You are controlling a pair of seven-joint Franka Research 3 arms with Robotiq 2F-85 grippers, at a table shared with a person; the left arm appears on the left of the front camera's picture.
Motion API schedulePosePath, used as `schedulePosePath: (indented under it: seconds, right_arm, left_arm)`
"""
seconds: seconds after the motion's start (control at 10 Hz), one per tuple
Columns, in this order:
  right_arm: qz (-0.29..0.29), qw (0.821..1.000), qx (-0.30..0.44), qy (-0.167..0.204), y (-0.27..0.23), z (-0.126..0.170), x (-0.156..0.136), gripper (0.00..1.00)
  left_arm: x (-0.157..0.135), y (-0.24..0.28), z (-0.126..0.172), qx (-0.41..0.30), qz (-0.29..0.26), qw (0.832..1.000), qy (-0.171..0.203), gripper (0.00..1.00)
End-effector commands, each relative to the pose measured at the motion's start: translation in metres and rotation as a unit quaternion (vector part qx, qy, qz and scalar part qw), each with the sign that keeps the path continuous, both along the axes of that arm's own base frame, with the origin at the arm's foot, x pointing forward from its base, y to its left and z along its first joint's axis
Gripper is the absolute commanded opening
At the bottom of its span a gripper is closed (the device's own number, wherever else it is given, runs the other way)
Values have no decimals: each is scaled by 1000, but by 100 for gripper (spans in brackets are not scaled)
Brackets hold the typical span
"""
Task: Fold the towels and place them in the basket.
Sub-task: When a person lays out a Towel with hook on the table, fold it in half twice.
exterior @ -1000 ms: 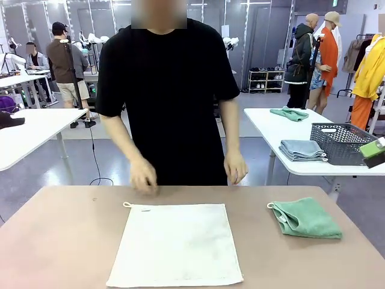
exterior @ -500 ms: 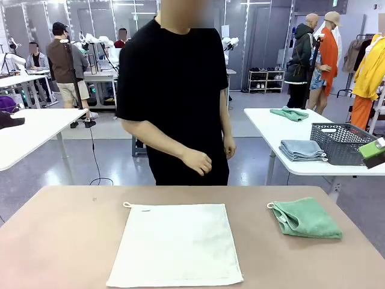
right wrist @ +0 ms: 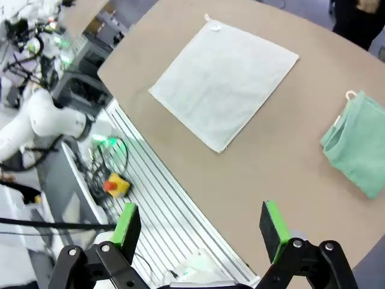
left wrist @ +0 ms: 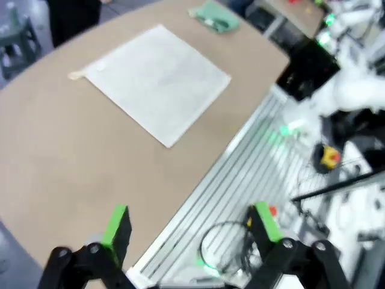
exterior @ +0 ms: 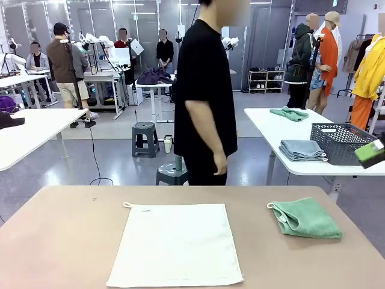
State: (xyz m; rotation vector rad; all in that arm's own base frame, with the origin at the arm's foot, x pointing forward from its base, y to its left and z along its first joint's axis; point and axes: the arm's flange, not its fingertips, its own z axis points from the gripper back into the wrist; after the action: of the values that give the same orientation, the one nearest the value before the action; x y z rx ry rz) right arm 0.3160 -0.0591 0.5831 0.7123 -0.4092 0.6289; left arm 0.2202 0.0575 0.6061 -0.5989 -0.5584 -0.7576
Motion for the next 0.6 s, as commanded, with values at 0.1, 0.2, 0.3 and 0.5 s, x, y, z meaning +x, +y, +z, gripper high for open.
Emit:
schedulePosePath:
  seconds: [0.1, 0.2, 0.3, 0.5]
  right_arm:
    - [144, 970, -170, -100, 110, 21, -22, 100]
    - [169, 959, -200, -108, 140, 20, -23, 100]
    - [199, 947, -229, -110, 168, 13, -22, 100]
    - [216, 906, -331, -151, 222, -20, -17, 100]
  left_arm:
    - [20, -94, 23, 178, -182, 965, -59, 100]
    - [26, -126, 18, 246, -232, 938, -71, 100]
    - [31, -156, 7, 290, -282, 911, -79, 100]
    - [46, -204, -38, 333, -333, 879, -75, 100]
